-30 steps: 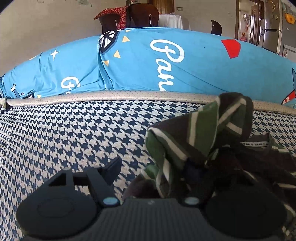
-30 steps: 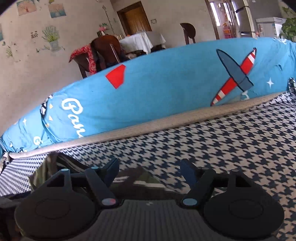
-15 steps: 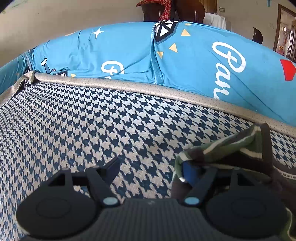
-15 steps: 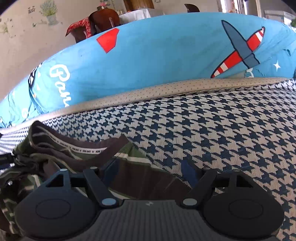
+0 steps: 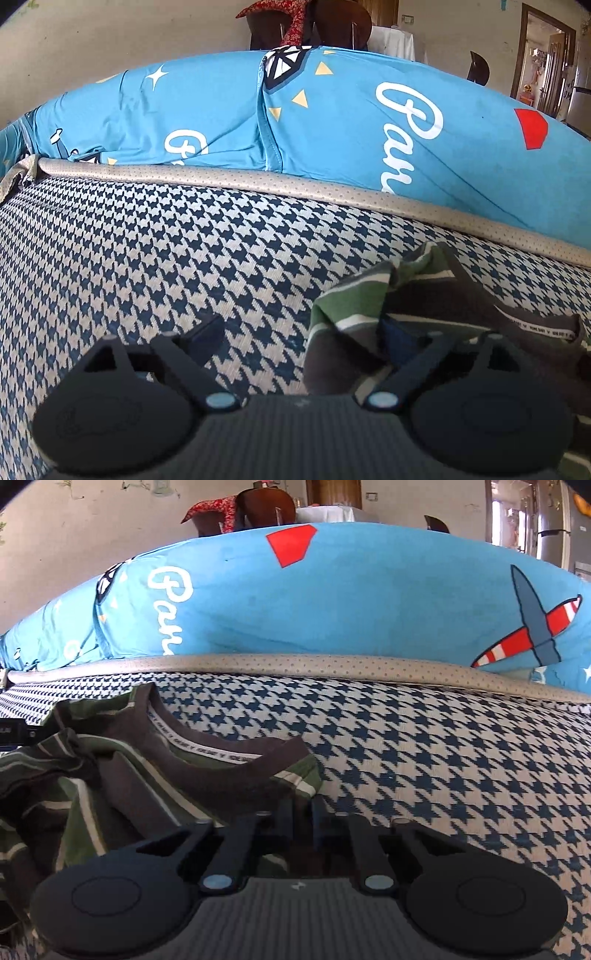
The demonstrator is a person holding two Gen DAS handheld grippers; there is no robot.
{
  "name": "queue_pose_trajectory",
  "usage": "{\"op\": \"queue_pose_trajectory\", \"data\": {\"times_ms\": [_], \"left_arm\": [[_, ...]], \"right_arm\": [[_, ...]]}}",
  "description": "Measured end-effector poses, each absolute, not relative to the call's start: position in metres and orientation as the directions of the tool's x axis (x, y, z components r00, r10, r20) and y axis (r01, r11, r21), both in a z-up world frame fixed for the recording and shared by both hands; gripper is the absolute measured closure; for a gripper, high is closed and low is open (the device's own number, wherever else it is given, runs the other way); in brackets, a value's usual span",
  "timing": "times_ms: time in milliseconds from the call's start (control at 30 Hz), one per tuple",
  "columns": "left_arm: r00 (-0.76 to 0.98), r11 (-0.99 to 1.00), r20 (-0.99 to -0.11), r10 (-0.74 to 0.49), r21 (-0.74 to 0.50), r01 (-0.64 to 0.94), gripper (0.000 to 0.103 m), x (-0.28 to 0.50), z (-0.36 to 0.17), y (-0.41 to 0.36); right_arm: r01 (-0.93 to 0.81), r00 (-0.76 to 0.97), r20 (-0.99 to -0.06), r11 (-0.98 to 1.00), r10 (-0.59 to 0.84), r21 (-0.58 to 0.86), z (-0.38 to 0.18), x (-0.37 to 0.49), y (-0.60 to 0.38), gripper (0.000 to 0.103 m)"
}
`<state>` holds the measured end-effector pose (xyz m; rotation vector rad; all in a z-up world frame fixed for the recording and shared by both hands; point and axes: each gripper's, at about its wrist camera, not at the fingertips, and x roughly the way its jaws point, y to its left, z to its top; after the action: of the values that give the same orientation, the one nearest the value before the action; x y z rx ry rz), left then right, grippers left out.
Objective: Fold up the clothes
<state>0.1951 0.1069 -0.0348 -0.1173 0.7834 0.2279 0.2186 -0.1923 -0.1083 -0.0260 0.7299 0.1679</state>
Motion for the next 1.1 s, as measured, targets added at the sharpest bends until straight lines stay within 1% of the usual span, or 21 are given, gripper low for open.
{"op": "queue_pose_trajectory", "data": {"times_ms": [133, 333, 600, 767, 800, 933, 1000, 1067, 1100], "left_arm": [[0.686, 0.970, -0.713, 0.145, -0.035, -0.241, 0.011, 0.195, -0.036, 0.108], [0.699, 0.975, -0.704, 0.127, -0.040, -0.217, 0.011, 0.196, -0.033, 0.104], [0.712, 0.978, -0.690, 0.130, -0.031, -0.209, 0.011, 0.204, -0.028, 0.099], [0.723, 0.975, -0.678, 0.134, -0.039, -0.218, 0.011, 0.212, -0.025, 0.101], [0.723, 0.975, -0.677, 0.134, -0.042, -0.220, 0.011, 0.213, -0.025, 0.102], [0.723, 0.975, -0.677, 0.136, -0.039, -0.220, 0.011, 0.215, -0.026, 0.100], [0.724, 0.976, -0.678, 0.129, -0.045, -0.215, 0.011, 0.214, -0.026, 0.100], [0.729, 0.976, -0.676, 0.108, -0.065, -0.205, 0.010, 0.213, -0.024, 0.099], [0.734, 0.978, -0.672, 0.094, -0.074, -0.193, 0.008, 0.212, -0.022, 0.098]], "right_arm": [[-0.148, 0.767, -0.630, 0.989, 0.124, 0.014, -0.102, 0.218, -0.188, 0.095], [-0.066, 0.841, -0.536, 0.997, 0.072, 0.029, -0.082, 0.221, -0.196, 0.096], [0.020, 0.891, -0.454, 0.998, 0.006, 0.051, -0.062, 0.237, -0.206, 0.096], [0.081, 0.920, -0.388, 0.996, -0.061, 0.035, -0.051, 0.243, -0.211, 0.096], [0.094, 0.919, -0.387, 0.995, -0.072, 0.039, -0.051, 0.245, -0.213, 0.096], [0.133, 0.896, -0.433, 0.990, -0.098, 0.051, -0.058, 0.253, -0.223, 0.095], [0.143, 0.884, -0.456, 0.988, -0.103, 0.053, -0.060, 0.255, -0.226, 0.087], [0.147, 0.882, -0.461, 0.986, -0.096, 0.077, -0.059, 0.252, -0.232, 0.063], [0.147, 0.884, -0.459, 0.984, -0.086, 0.099, -0.058, 0.250, -0.234, 0.061]]}}
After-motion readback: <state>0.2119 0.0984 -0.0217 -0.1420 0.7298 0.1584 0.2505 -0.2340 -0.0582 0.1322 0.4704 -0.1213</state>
